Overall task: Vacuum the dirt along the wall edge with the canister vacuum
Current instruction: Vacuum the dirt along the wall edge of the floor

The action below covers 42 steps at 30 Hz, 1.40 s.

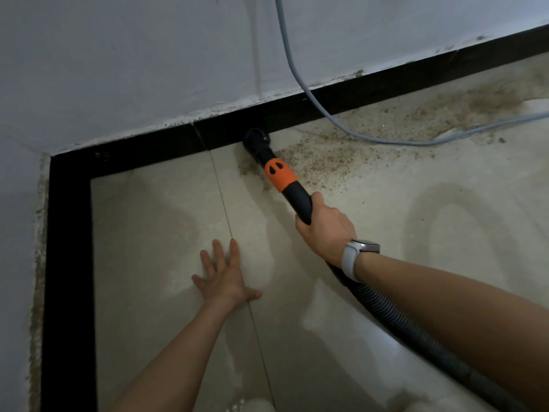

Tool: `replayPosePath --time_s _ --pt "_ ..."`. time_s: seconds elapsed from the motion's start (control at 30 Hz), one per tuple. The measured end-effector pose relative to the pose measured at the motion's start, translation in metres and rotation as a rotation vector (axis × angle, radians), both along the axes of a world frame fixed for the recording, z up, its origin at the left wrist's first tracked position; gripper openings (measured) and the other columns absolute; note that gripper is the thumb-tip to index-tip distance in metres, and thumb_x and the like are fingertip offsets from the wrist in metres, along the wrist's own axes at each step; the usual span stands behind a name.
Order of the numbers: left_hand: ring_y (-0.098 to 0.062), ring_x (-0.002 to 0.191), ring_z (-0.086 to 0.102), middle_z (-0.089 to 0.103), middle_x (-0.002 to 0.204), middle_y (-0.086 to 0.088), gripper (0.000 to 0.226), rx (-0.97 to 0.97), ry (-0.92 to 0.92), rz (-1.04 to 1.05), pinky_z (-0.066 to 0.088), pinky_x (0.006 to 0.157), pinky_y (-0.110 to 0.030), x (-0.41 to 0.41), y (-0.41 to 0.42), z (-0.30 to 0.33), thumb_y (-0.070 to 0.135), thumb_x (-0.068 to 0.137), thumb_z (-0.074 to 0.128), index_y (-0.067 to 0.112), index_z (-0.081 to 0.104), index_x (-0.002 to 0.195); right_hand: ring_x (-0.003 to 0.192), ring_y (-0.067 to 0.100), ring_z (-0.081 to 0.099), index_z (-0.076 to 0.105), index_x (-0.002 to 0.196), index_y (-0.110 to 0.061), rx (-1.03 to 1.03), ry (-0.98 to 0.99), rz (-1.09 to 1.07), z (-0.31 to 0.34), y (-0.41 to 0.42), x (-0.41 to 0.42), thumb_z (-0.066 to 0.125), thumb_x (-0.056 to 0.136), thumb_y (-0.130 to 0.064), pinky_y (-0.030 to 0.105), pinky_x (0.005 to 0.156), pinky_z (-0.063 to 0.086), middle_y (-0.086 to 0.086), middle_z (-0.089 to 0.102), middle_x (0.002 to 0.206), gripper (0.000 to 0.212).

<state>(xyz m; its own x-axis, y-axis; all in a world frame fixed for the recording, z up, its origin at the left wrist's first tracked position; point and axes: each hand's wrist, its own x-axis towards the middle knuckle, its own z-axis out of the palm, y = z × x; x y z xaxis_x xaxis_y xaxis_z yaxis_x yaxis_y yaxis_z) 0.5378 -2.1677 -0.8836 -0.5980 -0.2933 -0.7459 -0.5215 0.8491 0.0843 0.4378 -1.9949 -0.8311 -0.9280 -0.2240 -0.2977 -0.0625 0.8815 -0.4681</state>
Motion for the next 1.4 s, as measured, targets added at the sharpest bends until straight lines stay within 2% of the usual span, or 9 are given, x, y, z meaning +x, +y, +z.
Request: replayPosePath --time_s 0.2,0.47,0.6,0.8,0.9,1.03,1.23,1.4 --pt "-0.032 0.140 -0.029 -0.038 0.150 -0.003 0.125 0.007 -0.002 -0.002 0.003 0.113 -0.060 0.000 -0.001 0.001 0.047 0.072 0.076 0.030 -0.023 0.146 0.063 0.030 0.051 0.029 0.095 -0.019 -0.022 -0.012 -0.062 0.009 0.002 0.003 0.050 0.092 -0.033 0.033 0.055 0.037 0.004 0.051 0.078 0.025" --pt "-0.032 0.140 -0.028 -0.037 0.151 -0.003 0.122 -0.004 0.002 -0.006 0.005 0.113 -0.061 0.001 -0.001 0.001 0.048 0.075 0.074 0.029 -0.024 0.146 0.047 0.018 0.036 0.025 0.093 -0.022 -0.052 -0.002 0.164 0.011 -0.027 0.042 0.051 0.090 -0.032 0.026 0.042 0.021 -0.002 0.043 0.068 0.027" --pt "-0.032 0.140 -0.028 -0.037 0.151 -0.002 0.123 -0.001 0.014 -0.008 0.004 0.112 -0.061 0.003 -0.002 0.000 0.048 0.074 0.074 0.030 -0.024 0.146 0.052 0.024 0.037 0.024 0.092 -0.023 -0.006 0.001 0.206 0.006 -0.021 0.057 0.050 0.090 -0.032 0.028 0.043 0.019 0.000 0.046 0.071 0.028" --pt "-0.030 0.141 -0.028 -0.036 0.151 -0.001 0.124 -0.009 0.019 0.001 0.003 0.113 -0.060 0.003 -0.003 -0.002 0.050 0.072 0.075 0.031 -0.022 0.147 0.058 0.028 0.040 0.025 0.092 -0.023 0.043 0.014 0.122 0.007 0.005 0.053 0.050 0.090 -0.036 0.032 0.052 0.025 0.000 0.046 0.073 0.029" --pt "-0.030 0.141 -0.028 -0.036 0.151 -0.002 0.123 -0.009 0.029 -0.001 0.003 0.112 -0.060 0.005 -0.003 -0.004 0.051 0.072 0.075 0.031 -0.022 0.147 0.058 0.028 0.043 0.027 0.092 -0.022 0.029 0.005 0.066 0.008 0.012 0.051 0.050 0.090 -0.036 0.032 0.052 0.028 0.000 0.045 0.071 0.027" --pt "-0.030 0.141 -0.028 -0.037 0.151 -0.001 0.123 -0.010 0.026 0.001 0.002 0.112 -0.060 0.005 -0.003 -0.004 0.051 0.072 0.074 0.032 -0.022 0.146 0.058 0.026 0.048 0.027 0.093 -0.023 0.016 -0.032 0.114 0.006 0.007 0.061 0.050 0.090 -0.036 0.030 0.053 0.033 -0.001 0.047 0.071 0.027" --pt "-0.029 0.141 -0.028 -0.037 0.151 -0.001 0.122 -0.015 0.032 -0.007 0.002 0.113 -0.059 0.007 -0.003 -0.004 0.052 0.073 0.073 0.032 -0.022 0.146 0.052 0.021 0.043 0.029 0.093 -0.022 -0.058 -0.043 0.087 0.006 -0.014 0.038 0.052 0.089 -0.034 0.029 0.045 0.029 -0.001 0.046 0.070 0.026" --pt "-0.029 0.141 -0.028 -0.036 0.151 -0.001 0.122 -0.013 0.041 -0.009 0.002 0.113 -0.058 0.007 -0.004 -0.005 0.055 0.072 0.072 0.032 -0.023 0.146 0.058 0.025 0.048 0.029 0.094 -0.021 -0.059 -0.063 0.020 0.008 -0.026 0.018 0.052 0.090 -0.035 0.030 0.051 0.034 0.000 0.046 0.073 0.027"
